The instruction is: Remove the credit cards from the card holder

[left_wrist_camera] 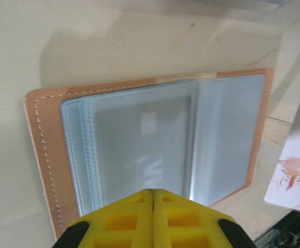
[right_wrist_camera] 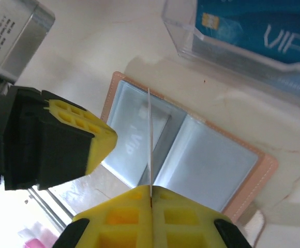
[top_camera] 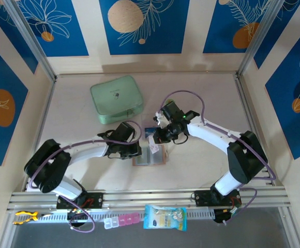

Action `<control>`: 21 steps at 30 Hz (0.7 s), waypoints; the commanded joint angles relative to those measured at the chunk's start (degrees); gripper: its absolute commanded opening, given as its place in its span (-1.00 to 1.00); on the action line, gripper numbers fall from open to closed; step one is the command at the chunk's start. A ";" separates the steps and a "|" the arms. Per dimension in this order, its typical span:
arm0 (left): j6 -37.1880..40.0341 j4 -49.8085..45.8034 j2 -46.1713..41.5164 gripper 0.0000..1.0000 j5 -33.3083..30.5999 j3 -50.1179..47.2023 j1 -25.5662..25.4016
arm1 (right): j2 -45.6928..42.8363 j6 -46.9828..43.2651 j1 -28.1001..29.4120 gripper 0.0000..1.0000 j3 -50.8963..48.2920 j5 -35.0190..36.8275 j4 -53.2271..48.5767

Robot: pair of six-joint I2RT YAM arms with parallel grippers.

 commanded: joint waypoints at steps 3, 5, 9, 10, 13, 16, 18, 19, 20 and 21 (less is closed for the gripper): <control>0.09 -0.23 -4.72 -0.84 -1.90 -2.65 1.01 | 3.13 -19.86 -0.41 -1.00 6.14 2.86 -9.25; -0.05 0.30 -6.16 -0.82 -2.02 -3.61 1.37 | 3.73 -25.68 -0.39 -1.00 7.69 4.26 -10.28; -0.08 -0.06 -9.42 -0.81 -2.69 -5.22 2.12 | 4.69 -38.57 -0.32 -1.00 11.17 5.61 -12.71; 0.01 -0.26 -10.07 -0.82 -2.80 -5.57 2.22 | 4.94 -41.51 -0.22 -1.00 12.01 6.12 -13.32; 0.07 -0.61 -12.35 -0.81 -3.36 -6.74 2.90 | 6.28 -49.29 0.00 -1.00 14.92 9.49 -14.92; -0.04 -1.27 -14.50 -0.78 -4.07 -7.80 3.58 | 8.66 -53.73 -0.84 -1.00 18.87 10.97 -17.01; -0.22 -2.32 -15.61 -0.77 -4.60 -8.23 4.14 | 10.74 -56.00 -1.58 -1.00 22.09 11.09 -19.02; -0.19 -2.67 -15.97 -0.76 -4.64 -8.35 4.44 | 11.64 -56.86 -1.91 -1.00 23.45 11.10 -19.82; -0.17 -3.09 -16.36 -0.76 -4.65 -8.59 4.73 | 12.60 -57.87 -2.22 -1.00 25.00 11.04 -20.39; -0.13 -3.30 -16.81 -0.75 -4.73 -8.83 5.07 | 13.60 -58.81 -2.52 -1.00 26.42 11.15 -20.97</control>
